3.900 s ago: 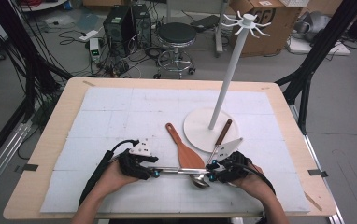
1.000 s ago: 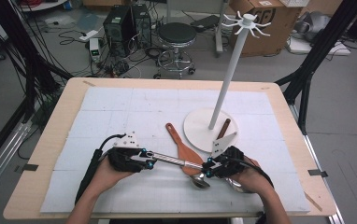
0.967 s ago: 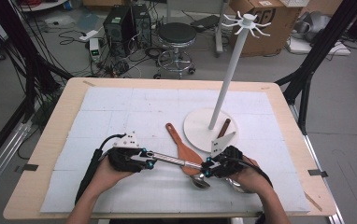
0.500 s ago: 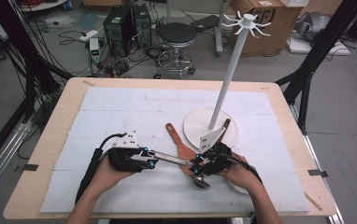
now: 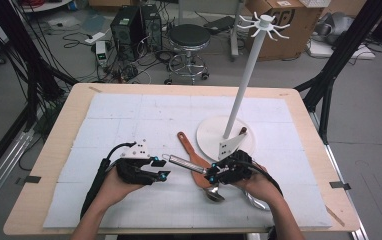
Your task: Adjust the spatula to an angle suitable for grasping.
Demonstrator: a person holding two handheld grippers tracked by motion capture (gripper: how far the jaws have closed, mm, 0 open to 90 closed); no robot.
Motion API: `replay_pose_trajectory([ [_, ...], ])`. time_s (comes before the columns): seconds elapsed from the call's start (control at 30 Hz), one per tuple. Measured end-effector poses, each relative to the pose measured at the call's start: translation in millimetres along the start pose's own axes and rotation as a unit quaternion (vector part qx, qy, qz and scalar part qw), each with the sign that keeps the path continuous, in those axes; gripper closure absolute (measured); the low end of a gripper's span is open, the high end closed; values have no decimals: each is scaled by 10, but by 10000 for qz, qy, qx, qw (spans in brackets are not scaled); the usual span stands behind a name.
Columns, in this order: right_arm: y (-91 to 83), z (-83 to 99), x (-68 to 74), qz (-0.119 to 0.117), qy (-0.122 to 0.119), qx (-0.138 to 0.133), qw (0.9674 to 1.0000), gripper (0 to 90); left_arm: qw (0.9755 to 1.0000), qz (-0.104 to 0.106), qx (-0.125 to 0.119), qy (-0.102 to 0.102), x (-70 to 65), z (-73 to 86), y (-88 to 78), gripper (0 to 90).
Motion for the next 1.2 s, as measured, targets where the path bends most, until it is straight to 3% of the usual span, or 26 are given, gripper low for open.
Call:
replay_pose_trajectory([
  [0.47,-387,-81,-87,201,407,-496,9977,741,9999,-85,-30,-56,-7,67,-45,556],
  [0.67,-541,-138,-146,300,706,-905,9929,744,9999,-107,-48,-61,2,74,-67,546],
  [0.87,-699,-196,-189,463,777,-1302,9874,746,9999,-126,-36,-45,-6,90,-73,521],
  [1.2,-931,-270,-220,523,903,-1825,9777,750,9998,-166,-29,-70,2,124,-98,511],
])
Point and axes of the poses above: each handheld gripper's, and its own axes: y roughly forward along the jaws, z roughly out of its underside, x roughly to its left, the point moved 8 cm from there along y, roughly forward along the jaws, and after that the axes turned 2 degrees about -z, right-handed, at the moved point
